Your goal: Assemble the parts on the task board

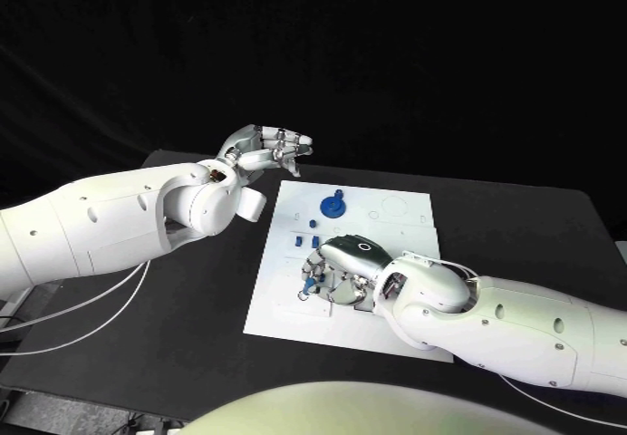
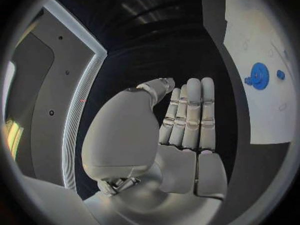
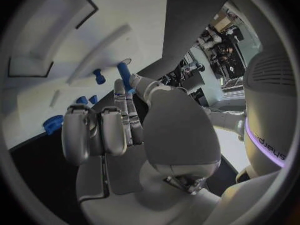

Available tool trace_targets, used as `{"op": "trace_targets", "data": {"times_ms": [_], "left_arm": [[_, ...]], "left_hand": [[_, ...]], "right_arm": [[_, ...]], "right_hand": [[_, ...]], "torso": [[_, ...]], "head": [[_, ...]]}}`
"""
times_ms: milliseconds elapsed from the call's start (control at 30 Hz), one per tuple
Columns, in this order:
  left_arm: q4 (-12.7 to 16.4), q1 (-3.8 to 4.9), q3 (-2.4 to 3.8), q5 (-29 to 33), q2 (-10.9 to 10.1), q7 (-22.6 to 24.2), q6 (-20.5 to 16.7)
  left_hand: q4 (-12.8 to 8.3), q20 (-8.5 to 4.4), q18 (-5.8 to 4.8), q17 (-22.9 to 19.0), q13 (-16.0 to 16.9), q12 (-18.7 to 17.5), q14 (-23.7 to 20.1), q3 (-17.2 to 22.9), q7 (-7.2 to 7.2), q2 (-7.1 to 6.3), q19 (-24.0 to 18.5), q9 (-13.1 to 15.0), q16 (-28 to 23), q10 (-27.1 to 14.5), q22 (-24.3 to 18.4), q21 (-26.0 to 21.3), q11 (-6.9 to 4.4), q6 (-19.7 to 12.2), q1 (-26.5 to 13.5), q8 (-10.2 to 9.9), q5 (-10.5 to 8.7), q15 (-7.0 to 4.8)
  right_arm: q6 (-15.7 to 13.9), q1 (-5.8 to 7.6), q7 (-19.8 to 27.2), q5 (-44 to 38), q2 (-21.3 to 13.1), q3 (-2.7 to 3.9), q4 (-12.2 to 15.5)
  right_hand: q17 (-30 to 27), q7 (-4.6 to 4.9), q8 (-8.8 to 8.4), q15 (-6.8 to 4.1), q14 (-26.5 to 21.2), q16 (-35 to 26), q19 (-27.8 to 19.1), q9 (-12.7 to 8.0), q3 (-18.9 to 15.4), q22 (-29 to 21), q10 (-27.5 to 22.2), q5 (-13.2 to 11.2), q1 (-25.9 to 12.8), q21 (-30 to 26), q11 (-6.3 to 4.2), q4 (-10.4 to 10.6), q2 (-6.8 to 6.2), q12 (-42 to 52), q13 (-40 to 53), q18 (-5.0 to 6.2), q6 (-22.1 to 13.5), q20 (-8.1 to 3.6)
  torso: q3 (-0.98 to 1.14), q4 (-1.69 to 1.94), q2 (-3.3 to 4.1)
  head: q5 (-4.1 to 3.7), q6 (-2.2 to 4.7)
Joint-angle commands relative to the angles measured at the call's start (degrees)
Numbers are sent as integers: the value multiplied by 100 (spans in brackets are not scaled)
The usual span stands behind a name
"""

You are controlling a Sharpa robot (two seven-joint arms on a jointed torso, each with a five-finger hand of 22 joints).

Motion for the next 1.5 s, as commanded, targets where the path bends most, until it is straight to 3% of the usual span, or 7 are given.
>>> {"op": "trace_targets", "data": {"times_ms": [33,1200,1500], "left_arm": [[2,4,4,21,11,26,104],[0,3,3,21,-16,3,127],[-2,3,3,21,-14,-1,134]], "left_hand": [[-4,-7,36,-6,-7,41,-27,-14,-1,35,40,-9,17,-39,-8,-35,22,-40,6,37,-3,1],[-1,-6,35,-9,-7,48,-28,-17,0,40,42,-11,16,-43,-10,-38,24,-43,2,43,-4,3],[-1,-6,35,-9,-7,48,-28,-17,0,40,42,-11,16,-43,-10,-38,24,-43,2,43,-4,3]], "right_arm": [[45,-31,92,-114,31,-3,-22],[22,-97,126,-118,83,-5,-28],[168,-105,64,-157,119,-6,-106]], "right_hand": [[-7,-2,15,-18,199,29,27,7,29,876,49,22,-56,-36,1,3,6,-31,-7,-64,24,-14],[1,0,23,-17,199,34,31,17,56,884,58,41,-58,-26,1,-14,1,-41,-5,-67,20,-13],[-9,2,24,-16,197,30,25,20,62,879,57,46,-60,-37,2,-20,-5,-46,-5,-64,16,-12]], "torso": [[-1,1,1],[-9,4,-2],[-13,4,-6]], "head": [[8,-10],[31,-53],[32,-64]]}}
